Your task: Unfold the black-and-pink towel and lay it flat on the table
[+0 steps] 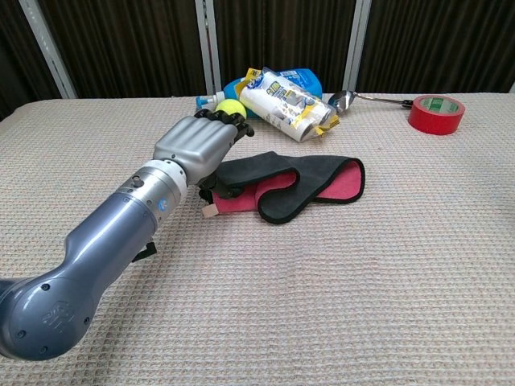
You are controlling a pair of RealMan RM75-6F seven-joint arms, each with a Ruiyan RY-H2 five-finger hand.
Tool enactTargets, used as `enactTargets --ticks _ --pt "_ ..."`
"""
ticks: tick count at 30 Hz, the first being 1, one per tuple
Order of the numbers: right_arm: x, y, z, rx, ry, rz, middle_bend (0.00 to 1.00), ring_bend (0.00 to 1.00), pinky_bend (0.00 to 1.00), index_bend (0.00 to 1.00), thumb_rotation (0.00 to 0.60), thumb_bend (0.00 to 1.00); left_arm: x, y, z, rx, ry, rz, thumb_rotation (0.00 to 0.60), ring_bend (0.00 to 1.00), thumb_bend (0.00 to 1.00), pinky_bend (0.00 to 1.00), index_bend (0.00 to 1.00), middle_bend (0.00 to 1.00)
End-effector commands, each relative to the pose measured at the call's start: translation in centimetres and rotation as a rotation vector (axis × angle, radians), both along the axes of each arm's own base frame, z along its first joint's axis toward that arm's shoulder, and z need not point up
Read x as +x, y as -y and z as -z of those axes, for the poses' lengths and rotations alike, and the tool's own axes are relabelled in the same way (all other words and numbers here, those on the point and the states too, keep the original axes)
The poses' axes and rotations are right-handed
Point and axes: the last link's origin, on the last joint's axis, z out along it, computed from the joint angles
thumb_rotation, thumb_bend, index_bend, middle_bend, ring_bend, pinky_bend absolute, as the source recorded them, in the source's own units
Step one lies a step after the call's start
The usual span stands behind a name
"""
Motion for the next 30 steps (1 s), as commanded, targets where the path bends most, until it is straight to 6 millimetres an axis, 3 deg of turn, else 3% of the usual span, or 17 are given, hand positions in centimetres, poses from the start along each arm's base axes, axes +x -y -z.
enactTargets --ticks 1,10,22,30 --pt "0.0 0.0 0.0 0.000 -0.001 0.000 0.00 0.00 0.09 0.00 0.600 0.31 -0.5 0.0 0.1 -0.009 -0.006 -0.009 0.600 0.00 0.24 0.01 0.18 0.05" --pt "-0.1 0.0 0.1 -0.001 -0.003 0.003 0.00 0.00 0.09 0.00 0.600 0.31 -1.1 0.2 0.2 -0.017 -0.001 -0.007 0.600 0.00 0.25 0.01 0.49 0.07" --pt "-0.2 0.0 0.1 -0.001 -0.006 0.006 0.00 0.00 0.09 0.00 0.600 0.31 -1.5 -0.6 -0.5 0.005 0.015 -0.020 0.600 0.00 0.25 0.01 0.54 0.10" --pt "-0.2 0.0 0.2 0.002 -0.009 0.007 0.00 0.00 0.09 0.00 0.600 0.31 -1.3 -0.9 -1.2 0.014 0.016 -0.001 0.600 0.00 0.38 0.01 0.58 0.11"
